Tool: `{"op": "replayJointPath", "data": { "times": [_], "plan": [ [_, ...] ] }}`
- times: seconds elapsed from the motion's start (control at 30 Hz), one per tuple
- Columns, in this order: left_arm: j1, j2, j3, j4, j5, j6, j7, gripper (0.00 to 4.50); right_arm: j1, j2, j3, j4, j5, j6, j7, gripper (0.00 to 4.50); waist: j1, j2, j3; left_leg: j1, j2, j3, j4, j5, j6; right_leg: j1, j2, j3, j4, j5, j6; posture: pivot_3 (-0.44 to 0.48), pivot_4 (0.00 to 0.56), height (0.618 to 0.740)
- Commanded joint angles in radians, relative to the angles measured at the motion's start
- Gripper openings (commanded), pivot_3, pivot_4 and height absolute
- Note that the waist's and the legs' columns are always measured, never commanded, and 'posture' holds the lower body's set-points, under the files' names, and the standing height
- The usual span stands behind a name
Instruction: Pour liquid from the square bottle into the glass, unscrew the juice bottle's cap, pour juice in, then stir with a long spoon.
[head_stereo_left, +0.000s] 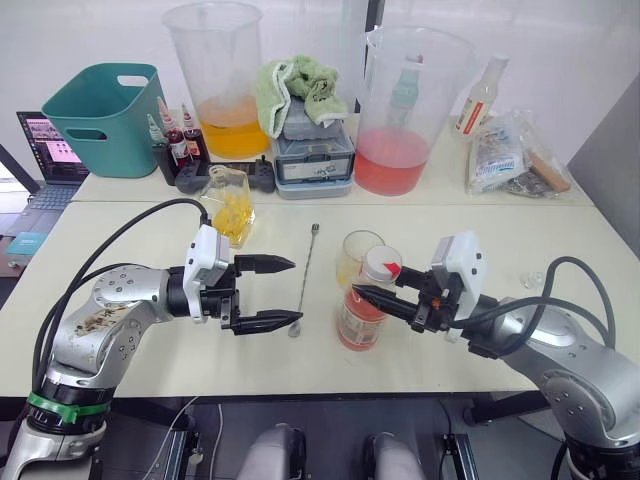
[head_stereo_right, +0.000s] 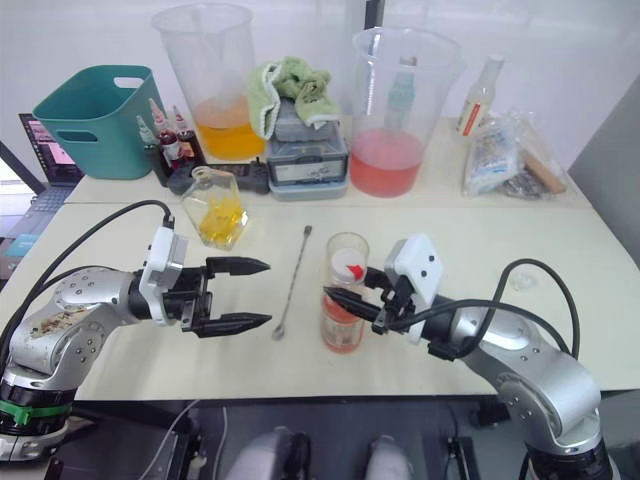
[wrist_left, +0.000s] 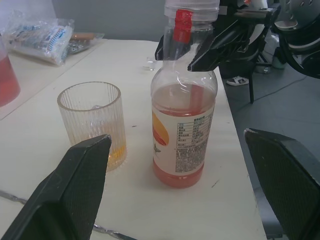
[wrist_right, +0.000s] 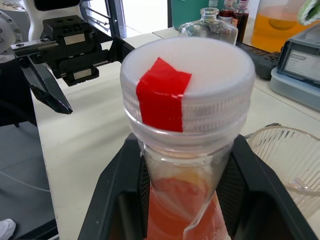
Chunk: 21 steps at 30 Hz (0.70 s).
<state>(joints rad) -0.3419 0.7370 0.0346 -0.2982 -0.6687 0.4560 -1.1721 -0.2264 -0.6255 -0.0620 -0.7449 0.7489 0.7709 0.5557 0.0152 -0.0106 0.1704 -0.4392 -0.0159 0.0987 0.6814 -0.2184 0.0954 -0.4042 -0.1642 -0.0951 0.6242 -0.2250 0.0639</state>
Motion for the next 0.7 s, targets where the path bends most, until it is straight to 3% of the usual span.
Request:
{"op": "replayJointPath", "data": {
  "times": [0.03, 0.17, 0.37, 0.53, 0.7],
  "plan": [
    [-0.014, -0.003, 0.008, -0.017, -0.001, -0.017, -0.007, 4.5, 0.005, -0.009, -0.015, -0.011, 0.031, -0.009, 0.02, 3.29, 0.0, 0.0, 0.0, 0.0, 0.0, 0.0, 0.0, 0.0, 0.0, 0.0, 0.0, 0.0, 0.0, 0.0, 0.0, 0.0, 0.15, 0.739],
    [-0.01, 0.001, 0.013, -0.023, -0.003, -0.015, -0.006, 4.5, 0.005, -0.106, -0.103, 0.04, 0.057, -0.038, 0.14, 4.47, 0.003, 0.0, 0.0, 0.0, 0.0, 0.0, 0.0, 0.0, 0.001, 0.0, 0.0, 0.0, 0.0, 0.0, 0.0, 0.0, 0.15, 0.739],
    [-0.024, 0.004, 0.005, -0.013, 0.005, -0.025, -0.022, 4.5, -0.02, -0.286, -0.294, 0.171, 0.227, -0.017, 0.403, 4.47, 0.008, 0.0, 0.0, 0.0, 0.0, 0.0, 0.0, 0.0, 0.002, 0.001, 0.0, 0.0, -0.001, 0.0, 0.0, 0.0, 0.15, 0.739],
    [-0.063, -0.005, -0.001, 0.004, 0.005, -0.02, -0.028, 4.5, -0.027, -0.421, -0.406, 0.251, 0.325, 0.038, 0.536, 4.47, 0.011, 0.0, 0.0, 0.0, 0.001, 0.0, 0.0, -0.001, 0.004, 0.001, -0.001, 0.0, -0.002, 0.0, 0.0, 0.0, 0.15, 0.739],
    [-0.147, -0.028, -0.048, 0.008, 0.022, 0.023, 0.001, 4.5, -0.001, -0.501, -0.478, 0.306, 0.309, 0.048, 0.602, 4.47, 0.023, -0.001, 0.0, 0.0, 0.001, -0.001, 0.002, -0.004, 0.008, 0.002, -0.001, 0.0, -0.003, 0.0, 0.0, 0.0, 0.15, 0.739]
  ]
}}
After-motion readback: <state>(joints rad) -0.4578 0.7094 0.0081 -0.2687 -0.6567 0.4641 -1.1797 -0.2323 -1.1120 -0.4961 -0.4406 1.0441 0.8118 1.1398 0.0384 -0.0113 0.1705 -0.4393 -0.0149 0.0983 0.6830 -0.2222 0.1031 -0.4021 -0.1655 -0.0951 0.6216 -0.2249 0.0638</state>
